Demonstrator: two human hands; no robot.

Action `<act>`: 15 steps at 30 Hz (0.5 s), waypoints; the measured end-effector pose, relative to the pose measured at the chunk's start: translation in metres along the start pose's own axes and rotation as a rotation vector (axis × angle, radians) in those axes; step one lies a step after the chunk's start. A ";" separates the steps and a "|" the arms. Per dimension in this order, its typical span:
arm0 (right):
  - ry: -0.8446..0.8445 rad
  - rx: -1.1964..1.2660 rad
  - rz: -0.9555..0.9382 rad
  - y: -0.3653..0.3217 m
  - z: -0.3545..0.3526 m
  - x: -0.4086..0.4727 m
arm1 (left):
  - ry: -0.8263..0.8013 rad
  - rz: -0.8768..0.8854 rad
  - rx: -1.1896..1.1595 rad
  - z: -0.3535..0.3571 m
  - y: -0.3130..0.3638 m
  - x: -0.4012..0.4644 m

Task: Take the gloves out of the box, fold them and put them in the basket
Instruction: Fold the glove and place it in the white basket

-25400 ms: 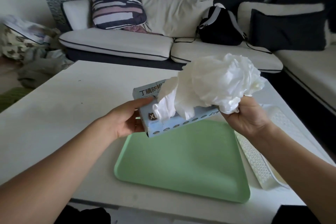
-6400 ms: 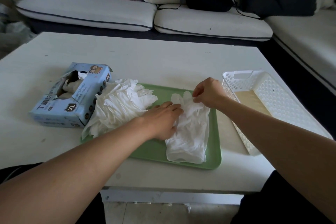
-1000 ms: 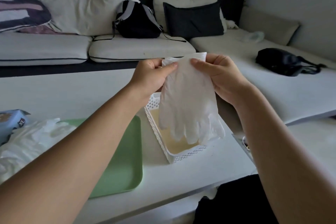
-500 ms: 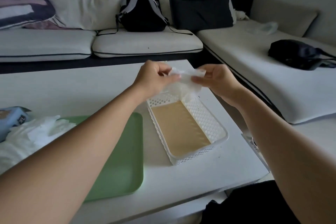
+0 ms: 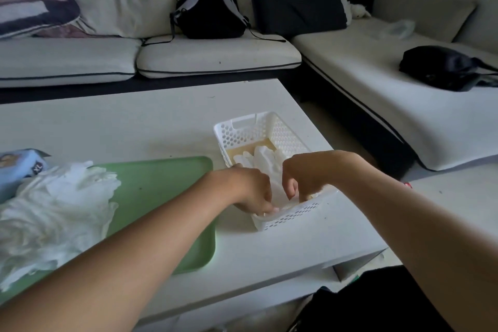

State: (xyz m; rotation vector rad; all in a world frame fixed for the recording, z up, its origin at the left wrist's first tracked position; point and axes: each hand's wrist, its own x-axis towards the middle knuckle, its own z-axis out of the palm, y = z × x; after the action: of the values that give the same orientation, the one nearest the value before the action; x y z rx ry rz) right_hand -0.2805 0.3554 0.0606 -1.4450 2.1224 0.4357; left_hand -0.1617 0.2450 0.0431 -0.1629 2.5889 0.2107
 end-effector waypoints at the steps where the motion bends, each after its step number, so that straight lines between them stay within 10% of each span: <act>1: -0.063 -0.003 0.013 0.000 -0.004 -0.001 | -0.034 -0.016 0.042 -0.001 0.004 -0.001; 6: 0.105 0.344 -0.031 0.014 -0.022 0.010 | -0.072 -0.025 0.062 -0.004 0.012 -0.001; 15: 0.226 0.137 -0.014 0.010 0.008 0.088 | -0.151 -0.019 0.112 -0.009 0.028 0.009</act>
State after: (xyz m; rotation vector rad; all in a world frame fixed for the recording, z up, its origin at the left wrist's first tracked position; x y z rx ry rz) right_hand -0.3131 0.2973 0.0021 -1.4876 2.2664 0.1234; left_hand -0.1780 0.2702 0.0491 -0.1253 2.4404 0.0676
